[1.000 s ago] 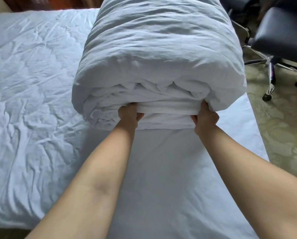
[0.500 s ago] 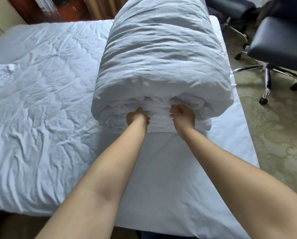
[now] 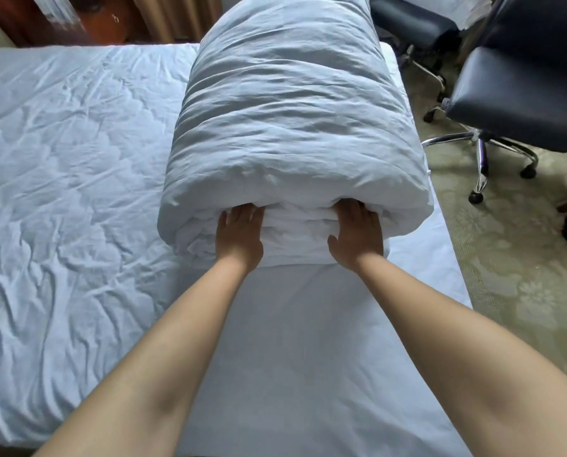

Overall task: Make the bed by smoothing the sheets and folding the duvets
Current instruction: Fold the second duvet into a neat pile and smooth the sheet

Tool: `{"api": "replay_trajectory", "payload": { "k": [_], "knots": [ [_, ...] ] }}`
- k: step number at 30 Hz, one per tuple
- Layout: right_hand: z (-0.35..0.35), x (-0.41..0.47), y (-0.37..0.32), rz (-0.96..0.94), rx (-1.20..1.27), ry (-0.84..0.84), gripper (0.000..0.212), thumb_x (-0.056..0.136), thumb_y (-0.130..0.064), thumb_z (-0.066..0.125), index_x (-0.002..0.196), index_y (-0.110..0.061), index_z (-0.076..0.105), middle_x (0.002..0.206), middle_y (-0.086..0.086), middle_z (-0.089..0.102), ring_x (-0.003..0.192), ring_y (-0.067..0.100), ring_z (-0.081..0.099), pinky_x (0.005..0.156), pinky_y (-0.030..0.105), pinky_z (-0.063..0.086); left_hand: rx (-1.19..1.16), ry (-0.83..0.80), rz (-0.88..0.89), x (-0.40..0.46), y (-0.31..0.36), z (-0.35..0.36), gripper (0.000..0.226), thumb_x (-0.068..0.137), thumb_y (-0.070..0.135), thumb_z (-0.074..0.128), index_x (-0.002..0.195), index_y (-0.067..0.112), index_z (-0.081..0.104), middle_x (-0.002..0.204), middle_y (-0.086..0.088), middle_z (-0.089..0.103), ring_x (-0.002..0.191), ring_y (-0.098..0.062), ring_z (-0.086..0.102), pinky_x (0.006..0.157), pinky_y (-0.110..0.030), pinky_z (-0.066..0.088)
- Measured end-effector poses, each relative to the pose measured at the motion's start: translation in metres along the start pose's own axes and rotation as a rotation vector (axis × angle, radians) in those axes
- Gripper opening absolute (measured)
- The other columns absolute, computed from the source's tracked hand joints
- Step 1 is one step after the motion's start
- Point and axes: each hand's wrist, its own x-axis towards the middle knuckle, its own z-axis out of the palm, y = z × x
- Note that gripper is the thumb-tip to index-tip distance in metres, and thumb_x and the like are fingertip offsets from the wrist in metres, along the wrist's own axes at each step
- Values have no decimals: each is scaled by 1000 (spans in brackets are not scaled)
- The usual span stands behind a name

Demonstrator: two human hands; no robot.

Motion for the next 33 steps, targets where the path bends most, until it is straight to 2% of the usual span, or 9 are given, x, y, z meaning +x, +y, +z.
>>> {"api": "replay_trajectory", "payload": {
  "k": [3,9,12,15,17,21,24,28,33],
  "knots": [
    [6,11,2,76,-47,13,60,84,-22,58,141,-13,40,145,10,38,134,30,34,110,39,26,62,72,12,9,8,2,55,91,12,41,145,17,32,147,-4,35,139,-25,26,111,-39,26],
    [-4,23,1,70,-205,363,20,55,-1,73,73,-10,69,74,10,67,74,33,66,71,36,52,129,218,132,19,7,6,44,78,3,64,121,8,62,114,-13,64,111,-34,59,93,-42,48],
    [-7,19,14,81,-208,342,24,71,-3,54,88,-11,69,84,11,68,83,34,64,77,38,50,162,240,160,30,-10,6,50,59,7,82,108,5,68,108,-13,67,102,-33,64,86,-44,53],
    [4,13,19,152,-44,32,45,87,-3,40,126,-16,58,123,13,60,115,35,53,96,42,42,240,205,177,33,-20,16,63,48,8,88,108,9,71,106,-11,70,96,-32,68,77,-39,56],
    [9,15,15,215,-27,-158,43,91,-8,40,132,-16,52,133,12,53,124,34,46,102,40,39,261,177,159,29,-19,21,65,55,8,84,118,10,66,117,-11,66,107,-31,64,88,-40,53],
    [8,16,0,251,-122,-137,45,88,-16,49,132,-11,46,137,14,45,129,34,38,108,42,31,226,-37,94,19,-2,17,68,84,5,52,146,3,24,152,-17,23,142,-38,18,116,-53,15],
    [-6,9,-8,242,-135,-141,45,90,-17,47,134,-10,44,138,13,45,129,33,39,108,38,31,274,-41,107,24,9,-6,48,88,4,48,136,2,41,140,-18,42,133,-38,36,111,-47,29],
    [-40,8,-18,103,-112,-100,28,93,-11,40,110,-10,62,114,11,65,105,32,60,75,31,43,243,-129,187,26,24,-45,33,90,2,45,121,6,56,124,-12,58,119,-34,52,95,-40,46],
    [-83,4,-21,-333,27,294,15,69,-10,59,55,-9,65,50,12,61,40,31,58,42,26,43,209,-38,185,11,57,-96,32,89,3,44,109,13,66,114,-7,66,106,-31,62,81,-36,50]
  ]
}}
